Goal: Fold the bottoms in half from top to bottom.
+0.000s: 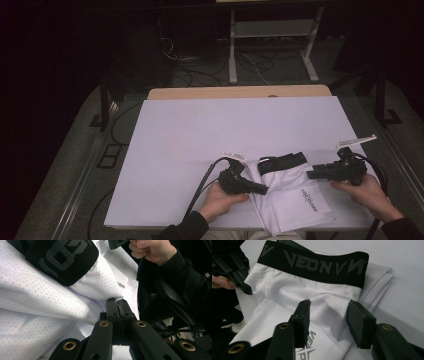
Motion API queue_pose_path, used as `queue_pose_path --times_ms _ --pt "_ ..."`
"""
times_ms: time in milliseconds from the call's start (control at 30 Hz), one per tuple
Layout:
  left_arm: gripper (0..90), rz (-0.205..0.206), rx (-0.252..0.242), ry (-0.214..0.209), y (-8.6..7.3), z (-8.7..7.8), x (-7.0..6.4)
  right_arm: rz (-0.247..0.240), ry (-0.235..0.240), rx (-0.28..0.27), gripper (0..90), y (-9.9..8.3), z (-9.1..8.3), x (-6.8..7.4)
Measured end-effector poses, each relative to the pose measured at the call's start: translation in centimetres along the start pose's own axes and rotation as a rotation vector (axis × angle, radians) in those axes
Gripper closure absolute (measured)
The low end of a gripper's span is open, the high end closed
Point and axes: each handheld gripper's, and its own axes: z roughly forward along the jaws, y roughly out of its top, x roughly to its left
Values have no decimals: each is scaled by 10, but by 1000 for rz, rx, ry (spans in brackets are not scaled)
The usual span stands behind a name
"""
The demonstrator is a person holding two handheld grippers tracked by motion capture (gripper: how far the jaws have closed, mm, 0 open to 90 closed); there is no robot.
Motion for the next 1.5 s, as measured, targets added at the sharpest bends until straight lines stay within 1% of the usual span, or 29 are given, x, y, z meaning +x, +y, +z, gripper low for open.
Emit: queue_pose_path --times_ms 67,133,233,300,467,567,667,767,800,900,933,1033,1067,1200,1367,1500 --pt "884 -1 6 -2 0 1 0 0 9 -3 480 1 0 0" --pt "883 -1 9 -2 0 2 0 -9 -4 -3 453 3 0 0" --pt "884 0 14 -2 -1 2 0 -12 1 -14 425 6 0 -1" --pt "884 -2 18 -3 -1 3 0 -13 -4 -15 408 8 0 0" --pt "883 4 32 -8 -2 5 0 -18 -15 -31 395 16 -1 -1" --pt "883 2 39 -6 -3 6 1 -3 -22 -52 399 21 0 -5" --pt "883 6 43 -7 -3 7 1 12 -39 -56 415 28 3 -12" --pt "883 7 43 -7 -3 7 1 32 -38 -58 436 36 7 -18" --pt "883 7 44 -7 -3 7 1 35 -36 -53 442 38 8 -20" --pt "883 9 43 -5 -3 7 1 37 -48 -31 451 46 14 -21" --pt "883 9 43 -5 -3 7 1 41 -39 -16 453 49 17 -21" --pt "883 11 43 -5 -3 7 1 41 -36 1 458 55 22 -22" --pt "883 12 44 -4 -3 7 1 47 -28 13 464 58 25 -22" --pt "883 14 44 -1 -3 7 2 43 -24 54 468 66 33 -22" --pt "883 18 46 1 -3 7 2 55 -28 107 478 71 42 -22" --pt "882 18 45 3 -3 7 1 49 -33 126 476 73 48 -24"
